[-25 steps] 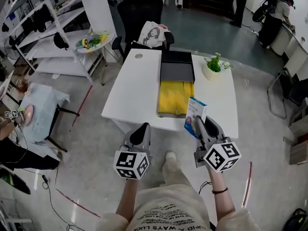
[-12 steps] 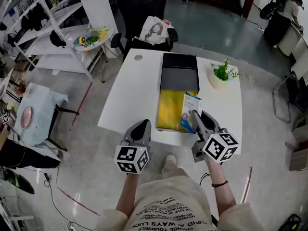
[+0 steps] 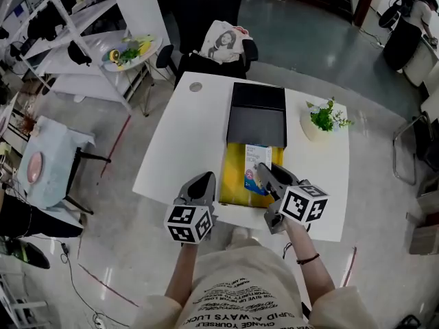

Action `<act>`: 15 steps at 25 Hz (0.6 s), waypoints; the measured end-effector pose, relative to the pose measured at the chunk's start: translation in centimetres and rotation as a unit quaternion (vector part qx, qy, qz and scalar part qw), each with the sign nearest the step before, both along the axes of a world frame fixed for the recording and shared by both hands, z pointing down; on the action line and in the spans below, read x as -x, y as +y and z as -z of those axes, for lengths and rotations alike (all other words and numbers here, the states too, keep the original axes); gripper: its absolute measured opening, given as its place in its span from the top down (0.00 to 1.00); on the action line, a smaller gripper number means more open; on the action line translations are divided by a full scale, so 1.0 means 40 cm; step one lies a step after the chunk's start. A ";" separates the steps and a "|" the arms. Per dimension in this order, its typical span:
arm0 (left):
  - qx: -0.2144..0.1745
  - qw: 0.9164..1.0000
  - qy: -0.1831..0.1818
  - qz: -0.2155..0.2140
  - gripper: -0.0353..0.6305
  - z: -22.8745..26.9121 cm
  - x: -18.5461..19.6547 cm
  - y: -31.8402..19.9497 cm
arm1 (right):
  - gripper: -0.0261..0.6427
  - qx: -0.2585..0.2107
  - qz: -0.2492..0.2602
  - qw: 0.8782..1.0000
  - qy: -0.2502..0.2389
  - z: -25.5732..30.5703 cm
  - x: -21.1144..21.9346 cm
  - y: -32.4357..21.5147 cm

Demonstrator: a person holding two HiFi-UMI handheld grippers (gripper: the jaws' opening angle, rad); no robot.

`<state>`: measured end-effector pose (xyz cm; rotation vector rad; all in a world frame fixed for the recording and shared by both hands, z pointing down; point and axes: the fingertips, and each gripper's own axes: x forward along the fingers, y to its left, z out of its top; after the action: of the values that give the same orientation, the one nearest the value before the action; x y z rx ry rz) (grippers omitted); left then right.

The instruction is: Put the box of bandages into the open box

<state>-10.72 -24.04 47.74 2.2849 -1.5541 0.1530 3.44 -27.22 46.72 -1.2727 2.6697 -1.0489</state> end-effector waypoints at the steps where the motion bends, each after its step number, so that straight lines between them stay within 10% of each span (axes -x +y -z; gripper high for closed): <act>1: 0.004 1.000 0.001 0.001 0.91 -0.008 -0.003 -0.009 | 0.83 0.010 0.008 1.000 0.001 -0.012 0.008 -0.008; 15: 0.056 0.998 0.007 -0.006 0.91 -0.086 -0.019 -0.063 | 0.83 0.158 0.056 0.986 0.003 -0.161 0.067 -0.059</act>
<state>-9.97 -26.56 51.17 2.2041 -1.4863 0.2225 0.77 -29.57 53.16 -1.1738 2.6858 -1.5358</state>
